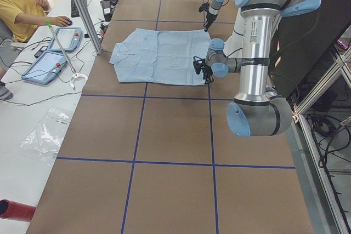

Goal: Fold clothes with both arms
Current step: 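Position both grippers at the hem corners and grasp the hem edge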

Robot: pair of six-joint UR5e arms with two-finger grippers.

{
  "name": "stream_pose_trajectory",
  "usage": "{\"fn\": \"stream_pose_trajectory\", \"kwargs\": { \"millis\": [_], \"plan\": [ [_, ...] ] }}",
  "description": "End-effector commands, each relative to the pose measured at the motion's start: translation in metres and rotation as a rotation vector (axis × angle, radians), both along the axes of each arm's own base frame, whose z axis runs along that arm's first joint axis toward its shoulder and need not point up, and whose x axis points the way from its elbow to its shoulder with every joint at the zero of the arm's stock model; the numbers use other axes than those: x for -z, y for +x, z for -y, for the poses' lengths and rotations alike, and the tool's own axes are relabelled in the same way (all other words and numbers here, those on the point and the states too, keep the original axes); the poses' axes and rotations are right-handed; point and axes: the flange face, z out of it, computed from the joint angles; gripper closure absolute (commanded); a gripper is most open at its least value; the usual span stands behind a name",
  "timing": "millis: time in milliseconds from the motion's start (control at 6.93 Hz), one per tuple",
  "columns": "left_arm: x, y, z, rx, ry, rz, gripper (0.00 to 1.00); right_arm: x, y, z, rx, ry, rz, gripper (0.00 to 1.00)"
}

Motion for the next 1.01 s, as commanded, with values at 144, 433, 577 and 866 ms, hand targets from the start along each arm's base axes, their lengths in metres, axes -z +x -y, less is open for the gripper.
{"fn": "stream_pose_trajectory", "kwargs": {
  "millis": [144,433,577,866],
  "plan": [
    [-0.0007,-0.0006,-0.0008,0.002,-0.006,0.001,0.63,0.0017,-0.0002,-0.0001,0.001,-0.001,0.004,1.0],
    [-0.0009,-0.0005,-0.0014,0.004,-0.009,0.006,0.63,0.0017,-0.0002,-0.0001,0.0,-0.002,0.004,1.0],
    [-0.0016,0.0018,-0.0055,-0.004,-0.01,0.007,0.63,0.0017,-0.0002,-0.0001,0.0,-0.002,0.004,1.0],
    [-0.0009,0.0015,-0.0056,-0.003,-0.011,0.006,1.0,0.0011,-0.0005,-0.0001,0.0,-0.002,0.003,1.0]
  ]
}}
